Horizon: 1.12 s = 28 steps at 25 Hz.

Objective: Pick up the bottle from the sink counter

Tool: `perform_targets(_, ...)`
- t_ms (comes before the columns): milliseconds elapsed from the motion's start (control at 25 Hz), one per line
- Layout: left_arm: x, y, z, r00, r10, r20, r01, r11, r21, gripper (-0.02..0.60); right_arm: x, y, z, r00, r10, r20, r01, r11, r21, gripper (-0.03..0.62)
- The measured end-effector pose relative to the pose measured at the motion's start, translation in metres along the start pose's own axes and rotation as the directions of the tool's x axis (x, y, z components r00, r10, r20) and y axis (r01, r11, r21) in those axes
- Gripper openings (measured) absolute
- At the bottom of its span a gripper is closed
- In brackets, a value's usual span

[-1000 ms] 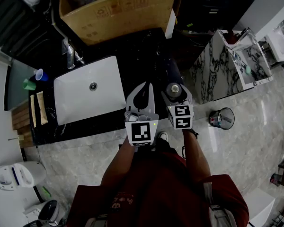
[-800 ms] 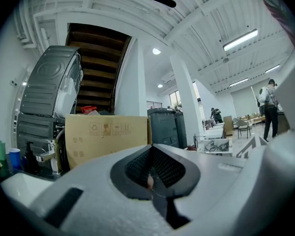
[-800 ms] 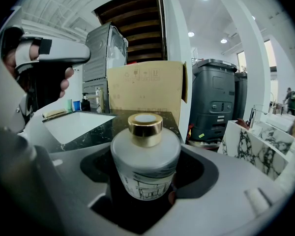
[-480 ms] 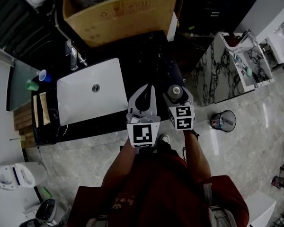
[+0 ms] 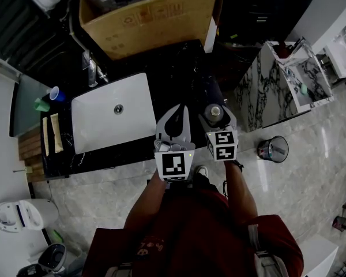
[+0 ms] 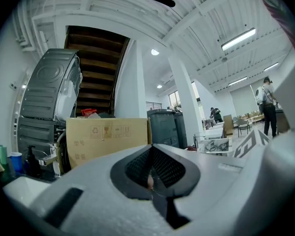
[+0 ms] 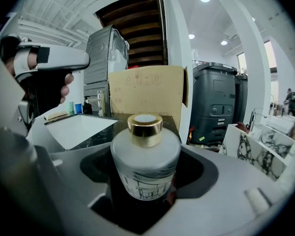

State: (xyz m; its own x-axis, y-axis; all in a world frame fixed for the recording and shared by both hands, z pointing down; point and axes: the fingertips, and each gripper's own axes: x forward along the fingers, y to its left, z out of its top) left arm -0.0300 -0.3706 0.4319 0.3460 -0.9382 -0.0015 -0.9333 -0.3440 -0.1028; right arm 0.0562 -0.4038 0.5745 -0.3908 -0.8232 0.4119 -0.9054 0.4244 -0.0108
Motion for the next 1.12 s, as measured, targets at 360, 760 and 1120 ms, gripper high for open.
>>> perform_targets(360, -0.006, -0.001, 0.007, 1.000, 0.000, 0.018, 0.000, 1.000, 0.005, 0.000, -0.016, 0.001, 0.035, 0.997, -0.008, 0.081, 0.011, 0.999, -0.033, 0.334)
perform_targets(760, -0.006, 0.006, 0.021, 0.999, 0.007, 0.049, -0.007, 1.000, -0.003, 0.000, -0.045, 0.004, 0.094, 0.979, -0.014, 0.202, 0.024, 0.999, -0.047, 0.334)
perform_targets(1120, -0.011, 0.015, 0.060, 0.983, 0.043, 0.176, -0.038, 0.999, -0.031, 0.000, -0.081, 0.011, 0.152, 0.938, -0.023, 0.346, 0.054, 0.995, -0.081, 0.334)
